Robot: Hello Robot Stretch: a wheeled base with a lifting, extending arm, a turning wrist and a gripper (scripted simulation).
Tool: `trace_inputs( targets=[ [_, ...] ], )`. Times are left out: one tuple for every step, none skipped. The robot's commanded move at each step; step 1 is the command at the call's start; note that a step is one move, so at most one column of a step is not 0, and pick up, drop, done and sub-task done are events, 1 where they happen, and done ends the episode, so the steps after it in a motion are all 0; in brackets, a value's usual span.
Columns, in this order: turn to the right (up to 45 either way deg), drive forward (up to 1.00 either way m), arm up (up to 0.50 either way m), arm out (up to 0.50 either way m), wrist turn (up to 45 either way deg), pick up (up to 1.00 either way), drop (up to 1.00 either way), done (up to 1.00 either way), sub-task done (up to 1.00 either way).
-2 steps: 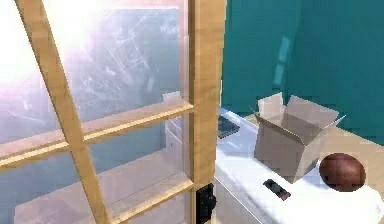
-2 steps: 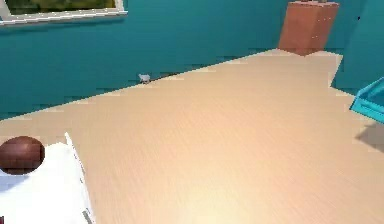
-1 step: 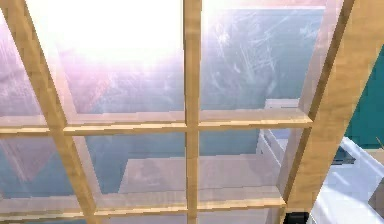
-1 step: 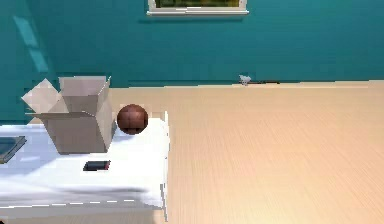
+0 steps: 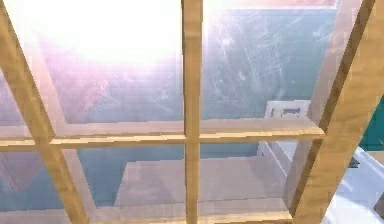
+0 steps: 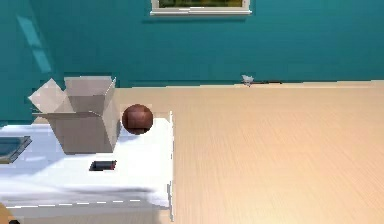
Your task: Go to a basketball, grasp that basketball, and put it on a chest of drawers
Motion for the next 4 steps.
trace_inputs(
  targets=[
    [45.0,0.0,0.0,0.0,0.0,0.0,0.0,0.0,0.0],
    [45.0,0.0,0.0,0.0,0.0,0.0,0.0,0.0,0.0],
    [45.0,0.0,0.0,0.0,0.0,0.0,0.0,0.0,0.0],
    [39.0,0.0,0.0,0.0,0.0,0.0,0.0,0.0,0.0]
  ],
)
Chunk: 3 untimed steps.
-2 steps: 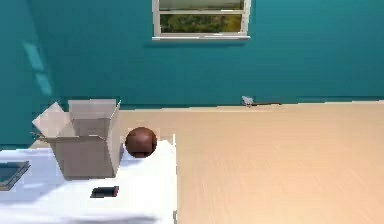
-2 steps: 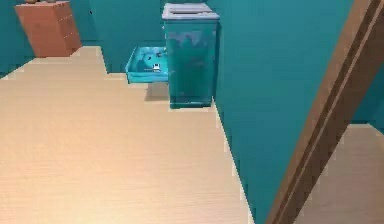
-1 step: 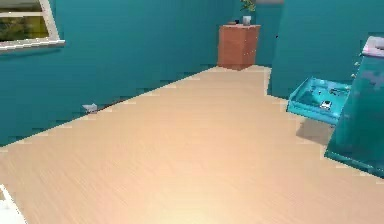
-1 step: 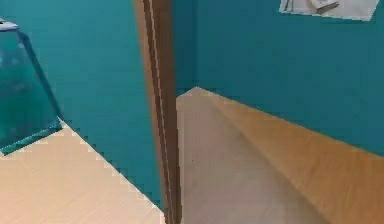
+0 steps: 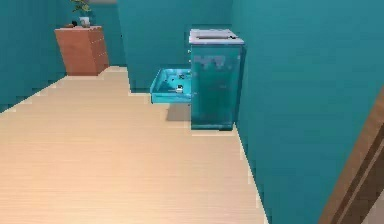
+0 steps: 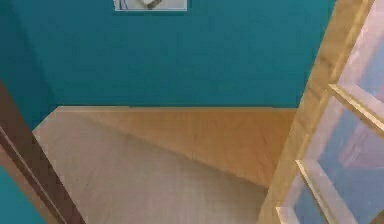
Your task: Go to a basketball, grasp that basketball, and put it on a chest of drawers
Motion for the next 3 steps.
trace_inputs(
  targets=[
    [0.0,0.15,0.0,0.0,0.0,0.0,0.0,0.0,0.0],
    [-45.0,0.0,0.0,0.0,0.0,0.0,0.0,0.0,0.0],
    [-36.0,0.0,0.0,0.0,0.0,0.0,0.0,0.0,0.0]
  ],
)
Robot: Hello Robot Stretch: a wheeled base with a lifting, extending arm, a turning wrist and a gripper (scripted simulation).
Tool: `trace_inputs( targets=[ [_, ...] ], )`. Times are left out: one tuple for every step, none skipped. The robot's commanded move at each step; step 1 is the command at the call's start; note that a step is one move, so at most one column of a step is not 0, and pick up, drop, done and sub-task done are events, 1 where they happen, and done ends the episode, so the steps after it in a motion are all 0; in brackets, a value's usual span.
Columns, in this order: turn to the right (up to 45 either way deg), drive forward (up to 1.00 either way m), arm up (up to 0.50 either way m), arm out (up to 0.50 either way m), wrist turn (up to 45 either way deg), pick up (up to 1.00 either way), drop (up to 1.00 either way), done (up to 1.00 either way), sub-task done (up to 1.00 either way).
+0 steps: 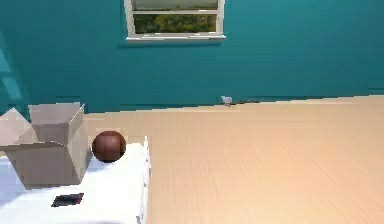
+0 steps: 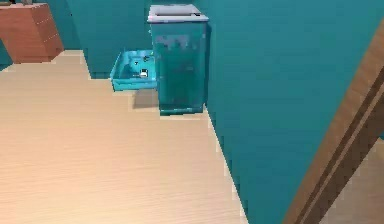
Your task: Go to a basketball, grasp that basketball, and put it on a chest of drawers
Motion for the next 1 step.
trace_inputs(
  targets=[
    [0.0,0.3,0.0,0.0,0.0,0.0,0.0,0.0,0.0]
  ],
)
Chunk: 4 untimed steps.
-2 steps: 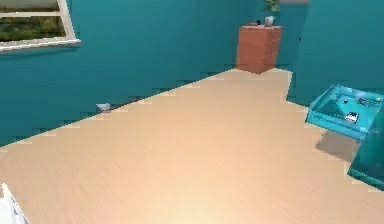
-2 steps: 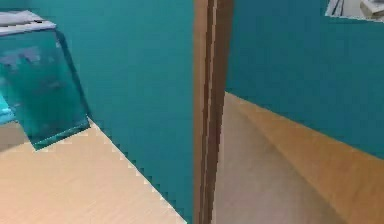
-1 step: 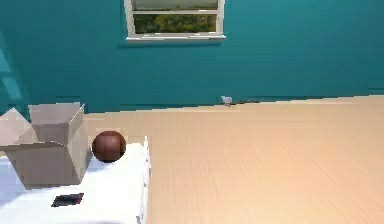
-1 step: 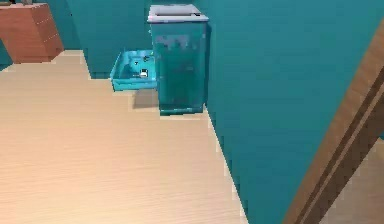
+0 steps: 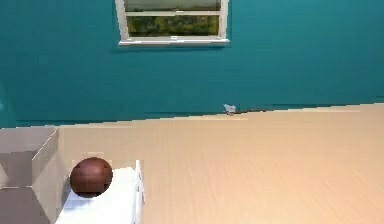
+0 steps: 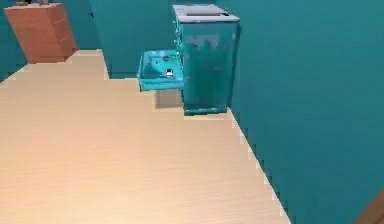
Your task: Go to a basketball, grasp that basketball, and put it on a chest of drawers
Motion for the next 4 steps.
trace_inputs(
  targets=[
    [-45.0,0.0,0.0,0.0,0.0,0.0,0.0,0.0,0.0],
    [-45.0,0.0,0.0,0.0,0.0,0.0,0.0,0.0,0.0],
    [-30.0,0.0,0.0,0.0,0.0,0.0,0.0,0.0,0.0],
    [45.0,0.0,0.0,0.0,0.0,0.0,0.0,0.0,0.0]
  ],
)
